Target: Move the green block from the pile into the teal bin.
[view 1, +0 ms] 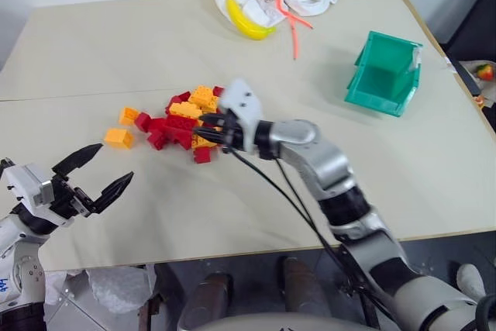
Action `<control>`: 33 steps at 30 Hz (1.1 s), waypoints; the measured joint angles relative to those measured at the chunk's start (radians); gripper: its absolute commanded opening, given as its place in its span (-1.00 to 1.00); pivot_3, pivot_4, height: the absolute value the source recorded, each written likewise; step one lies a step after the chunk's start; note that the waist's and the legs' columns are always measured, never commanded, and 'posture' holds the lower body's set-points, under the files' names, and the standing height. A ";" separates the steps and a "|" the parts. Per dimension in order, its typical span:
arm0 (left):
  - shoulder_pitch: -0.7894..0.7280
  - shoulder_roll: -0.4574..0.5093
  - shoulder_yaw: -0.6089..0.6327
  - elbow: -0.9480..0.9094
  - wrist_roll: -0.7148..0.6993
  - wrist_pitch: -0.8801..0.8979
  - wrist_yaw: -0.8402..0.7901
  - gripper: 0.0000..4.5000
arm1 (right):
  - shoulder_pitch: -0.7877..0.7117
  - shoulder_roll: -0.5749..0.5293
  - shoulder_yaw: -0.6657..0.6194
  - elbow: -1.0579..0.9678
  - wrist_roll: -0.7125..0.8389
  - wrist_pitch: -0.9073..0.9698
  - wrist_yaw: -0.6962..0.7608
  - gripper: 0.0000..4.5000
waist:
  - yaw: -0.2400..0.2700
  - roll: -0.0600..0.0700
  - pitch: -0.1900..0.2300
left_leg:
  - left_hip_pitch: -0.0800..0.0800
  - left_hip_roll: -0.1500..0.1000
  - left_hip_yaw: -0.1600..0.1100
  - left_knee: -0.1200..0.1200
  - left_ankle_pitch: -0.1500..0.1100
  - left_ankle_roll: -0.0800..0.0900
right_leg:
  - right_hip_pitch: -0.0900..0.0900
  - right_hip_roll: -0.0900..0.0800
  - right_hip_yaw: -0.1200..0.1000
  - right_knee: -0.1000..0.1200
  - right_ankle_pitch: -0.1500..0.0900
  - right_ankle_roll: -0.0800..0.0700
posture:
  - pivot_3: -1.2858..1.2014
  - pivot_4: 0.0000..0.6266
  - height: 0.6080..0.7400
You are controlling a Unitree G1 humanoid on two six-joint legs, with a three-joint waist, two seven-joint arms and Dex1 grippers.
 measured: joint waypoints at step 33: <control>-0.026 -0.038 -0.016 -0.008 0.021 -0.051 0.159 1.00 | -0.276 0.146 -0.150 0.795 -0.061 -0.325 -0.415 -0.99 | -0.033 -0.002 -0.001 | -0.003 0.001 0.006 0.010 0.000 -0.002 | -0.006 0.000 -0.001 0.010 0.003 -0.004 | 0.03 -0.52 1.00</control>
